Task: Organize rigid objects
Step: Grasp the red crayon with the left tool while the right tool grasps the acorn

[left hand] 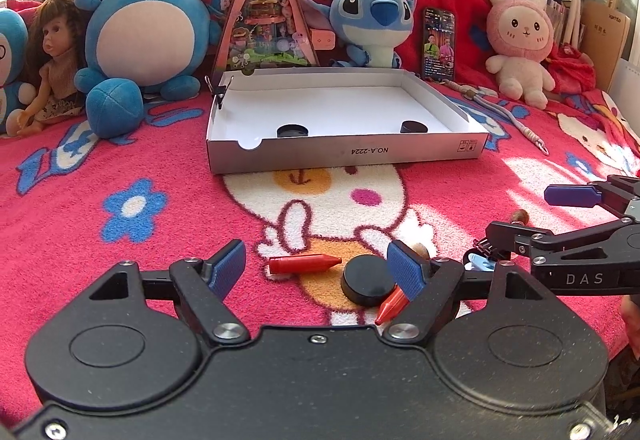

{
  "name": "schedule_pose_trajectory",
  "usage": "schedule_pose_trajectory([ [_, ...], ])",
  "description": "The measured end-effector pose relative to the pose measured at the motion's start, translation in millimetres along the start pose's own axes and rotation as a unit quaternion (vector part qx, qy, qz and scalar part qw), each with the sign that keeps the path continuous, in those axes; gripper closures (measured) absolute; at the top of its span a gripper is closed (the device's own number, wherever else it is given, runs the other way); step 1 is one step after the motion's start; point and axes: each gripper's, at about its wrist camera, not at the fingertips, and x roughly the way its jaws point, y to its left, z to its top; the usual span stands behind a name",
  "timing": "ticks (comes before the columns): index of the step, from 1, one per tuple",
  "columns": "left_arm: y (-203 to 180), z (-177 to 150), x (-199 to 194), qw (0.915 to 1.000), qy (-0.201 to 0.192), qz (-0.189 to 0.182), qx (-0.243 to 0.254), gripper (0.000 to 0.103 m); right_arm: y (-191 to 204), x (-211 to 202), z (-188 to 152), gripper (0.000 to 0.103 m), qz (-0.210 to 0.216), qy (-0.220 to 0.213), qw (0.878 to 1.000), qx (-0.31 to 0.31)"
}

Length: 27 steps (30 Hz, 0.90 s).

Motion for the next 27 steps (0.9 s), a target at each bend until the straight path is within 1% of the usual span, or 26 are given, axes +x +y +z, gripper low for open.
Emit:
schedule_pose_trajectory([
  [2, 5, -1, -1, 1.0000, 0.001, 0.005, -0.008, 0.027, -2, -3, 1, 0.011, -0.001, -0.002, 1.000, -0.002],
  [7, 15, -4, -3, 0.9998, 0.006, 0.013, -0.017, 0.035, -11, -8, 1, 0.011, -0.019, -0.004, 1.000, -0.006],
  [9, 18, -7, -4, 0.9997, 0.008, 0.016, -0.018, 0.043, -16, -9, 0, 0.011, -0.023, -0.003, 1.000, -0.001],
  [12, 18, -9, -3, 0.9995, 0.013, 0.024, -0.014, 0.049, -23, -10, -2, 0.010, -0.031, -0.001, 0.999, 0.009],
  [16, 16, -10, -1, 0.9995, 0.013, 0.024, -0.014, 0.050, -30, -10, -6, 0.010, -0.051, -0.002, 0.999, 0.017],
  [19, 12, -10, 2, 0.9996, 0.011, 0.023, -0.012, 0.050, -34, -10, -8, 0.008, -0.068, -0.006, 0.997, 0.025],
  [22, 8, -10, 7, 0.9995, 0.011, 0.026, -0.011, 0.050, -35, -7, -10, 0.008, -0.082, 0.000, 0.996, 0.021],
  [27, 6, -10, 15, 0.9993, 0.017, 0.023, -0.024, 0.050, -28, -2, -14, 0.008, -0.079, 0.005, 0.997, 0.006],
])
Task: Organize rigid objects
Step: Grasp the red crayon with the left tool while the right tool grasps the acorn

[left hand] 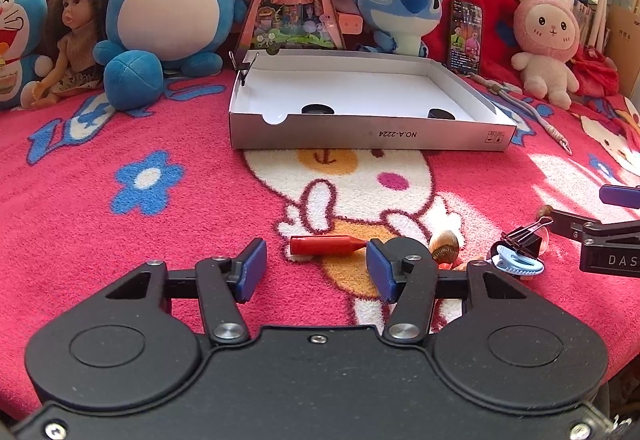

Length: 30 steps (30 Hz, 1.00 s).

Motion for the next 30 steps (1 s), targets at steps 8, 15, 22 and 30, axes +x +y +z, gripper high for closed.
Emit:
schedule_pose_trajectory([
  [8, -2, 1, 6, 0.9999, -0.006, 0.010, 0.007, 0.050, 4, 10, 0, 0.008, -0.017, 0.006, 1.000, 0.007],
  [15, -5, 0, 6, 0.9999, -0.006, 0.006, 0.007, 0.055, 6, 15, -3, 0.013, -0.014, 0.017, 0.999, 0.024],
  [22, -6, 2, 9, 1.0000, -0.008, 0.004, -0.004, 0.060, 14, 15, -4, 0.016, -0.032, 0.008, 0.999, 0.030],
  [30, -8, 3, 10, 0.9999, -0.009, 0.004, -0.006, 0.078, 16, 13, -2, 0.032, -0.012, 0.015, 0.999, 0.046],
])
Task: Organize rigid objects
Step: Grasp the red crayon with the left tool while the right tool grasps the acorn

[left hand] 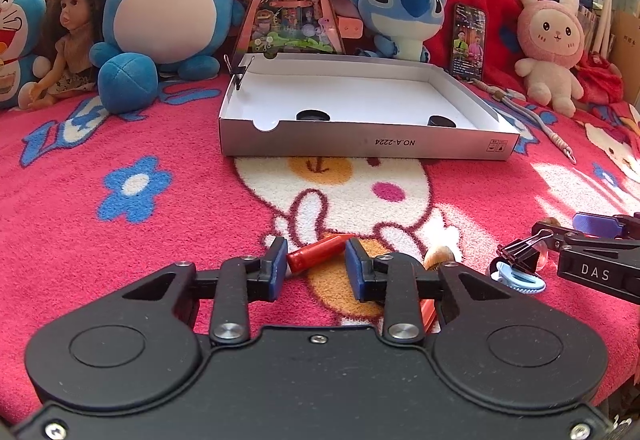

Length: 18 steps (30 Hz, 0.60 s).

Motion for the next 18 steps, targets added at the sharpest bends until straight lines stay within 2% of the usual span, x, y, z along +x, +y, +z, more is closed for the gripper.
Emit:
schedule_pose_trajectory([
  [2, 0.6, 0.7, -0.4, 1.0000, 0.000, 0.001, -0.002, 0.084, 0.1, -1.2, -0.1, 0.040, 0.008, 0.003, 1.000, 0.008],
  [4, 1.1, 1.4, -0.6, 1.0000, 0.000, 0.000, -0.004, 0.085, 1.4, -2.7, 0.2, 0.057, 0.012, 0.005, 1.000, 0.009],
  [7, 1.6, 1.8, -1.7, 1.0000, -0.003, 0.002, -0.003, 0.089, 4.0, -4.7, 1.1, 0.071, 0.022, 0.006, 1.000, 0.007],
  [9, 1.7, 1.8, -2.4, 1.0000, -0.004, 0.001, -0.002, 0.090, 5.5, -5.2, 1.7, 0.075, 0.025, 0.006, 1.000, 0.008],
  [13, 2.7, 0.4, -4.0, 1.0000, -0.004, -0.001, -0.002, 0.089, 5.7, -5.4, 2.2, 0.075, 0.029, 0.007, 1.000, 0.009],
  [16, 5.0, -1.8, -6.6, 0.9999, -0.004, 0.009, 0.003, 0.085, 5.3, -5.3, 1.9, 0.074, 0.029, 0.008, 0.999, 0.010],
  [18, 8.8, -3.6, -7.7, 0.9997, -0.005, 0.021, 0.009, 0.076, 4.1, -4.6, 1.6, 0.074, 0.031, 0.011, 0.999, 0.012],
])
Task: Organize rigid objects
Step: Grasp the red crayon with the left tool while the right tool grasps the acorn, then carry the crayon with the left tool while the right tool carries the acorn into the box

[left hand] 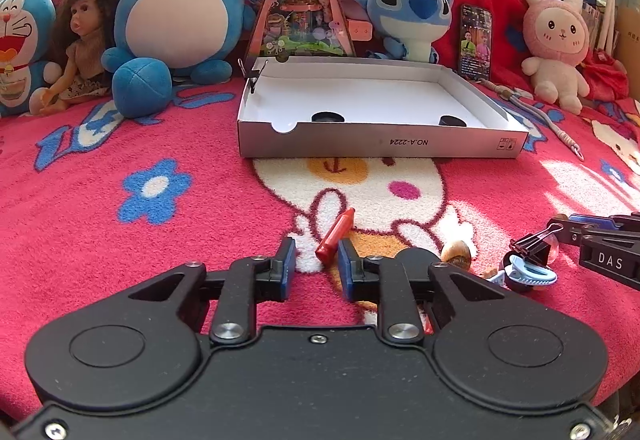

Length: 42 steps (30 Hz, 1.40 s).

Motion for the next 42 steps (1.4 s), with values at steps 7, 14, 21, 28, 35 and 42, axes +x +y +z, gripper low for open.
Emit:
schedule_pose_trajectory([
  [7, 19, 4, 4, 0.9994, 0.002, 0.029, -0.017, 0.073, -1, 1, 0, 0.072, 0.001, 0.002, 1.000, 0.000],
  [14, 8, 7, 4, 0.9999, -0.004, 0.010, -0.006, 0.067, 0, 1, 0, 0.067, 0.000, 0.001, 1.000, 0.000],
  [21, -9, 4, 1, 0.9998, -0.014, 0.003, 0.012, 0.053, 0, 1, -1, 0.067, -0.001, 0.001, 1.000, 0.000],
  [28, -17, 3, 9, 0.9999, -0.008, -0.001, 0.013, 0.053, -1, 1, -1, 0.067, 0.000, 0.001, 1.000, 0.001],
  [35, -19, 2, 15, 0.9996, -0.008, -0.003, 0.026, 0.061, -1, 1, -1, 0.066, 0.000, 0.002, 1.000, -0.001],
  [42, -20, 8, 9, 0.9991, -0.018, -0.007, 0.037, 0.061, 0, 1, 2, 0.074, 0.005, 0.000, 1.000, -0.002],
])
